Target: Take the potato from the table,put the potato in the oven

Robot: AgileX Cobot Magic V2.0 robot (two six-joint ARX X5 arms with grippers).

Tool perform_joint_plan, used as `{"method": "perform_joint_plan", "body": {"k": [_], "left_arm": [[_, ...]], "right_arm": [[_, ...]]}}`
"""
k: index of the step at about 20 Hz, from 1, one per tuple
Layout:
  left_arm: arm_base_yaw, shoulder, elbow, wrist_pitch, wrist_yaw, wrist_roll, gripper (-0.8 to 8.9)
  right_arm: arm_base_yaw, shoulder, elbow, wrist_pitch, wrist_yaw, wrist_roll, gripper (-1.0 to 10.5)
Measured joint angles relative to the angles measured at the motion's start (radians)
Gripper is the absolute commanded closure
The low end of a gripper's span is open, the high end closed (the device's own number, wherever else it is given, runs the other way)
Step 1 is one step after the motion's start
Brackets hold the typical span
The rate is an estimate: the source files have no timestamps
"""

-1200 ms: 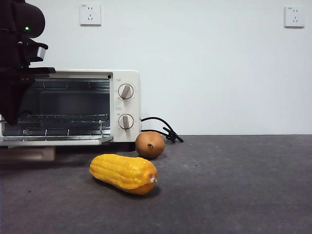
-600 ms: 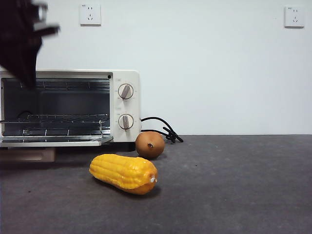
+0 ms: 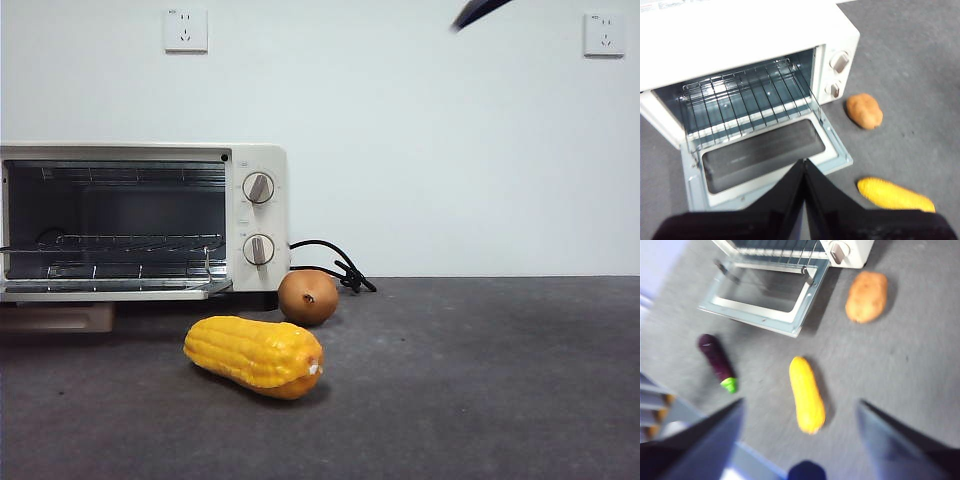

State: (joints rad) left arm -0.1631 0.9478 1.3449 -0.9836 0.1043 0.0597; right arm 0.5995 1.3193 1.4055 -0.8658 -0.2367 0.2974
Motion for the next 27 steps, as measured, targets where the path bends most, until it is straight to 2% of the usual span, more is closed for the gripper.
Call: {"method": "perform_joint_plan", "body": {"k": [4,7,14,20,27], "left_arm": [[0.0,-0.091,0.0,-0.119,0.0,0.019,8.19],[0.0,-0.14,0.0,-0.199,0.001,0.02,8.19],[0.0,-0.217,0.0,-0.297,0.004,0.019,8.19],[-0.05,-0.215,0.0,-0.314,0.005,0.007,8.19],[-0.088,-0.215,0.0,-0.314,0.005,0.007,8.19]], "right_arm": [[0.042,0.247,0.173,-0.005,0.089,-0.02,3.6],[0.042,0.414,0.307,-0.035,0.114,-0.03,2.1],[0.041,0.71,0.555,-0.051,0.187,-0.056,2.1],[0.04,0.838,0.586,-0.01,0.273,-0.058,2.1],[0.04,0.907,0.588,0.074,0.305,-0.02,2.1]]}}
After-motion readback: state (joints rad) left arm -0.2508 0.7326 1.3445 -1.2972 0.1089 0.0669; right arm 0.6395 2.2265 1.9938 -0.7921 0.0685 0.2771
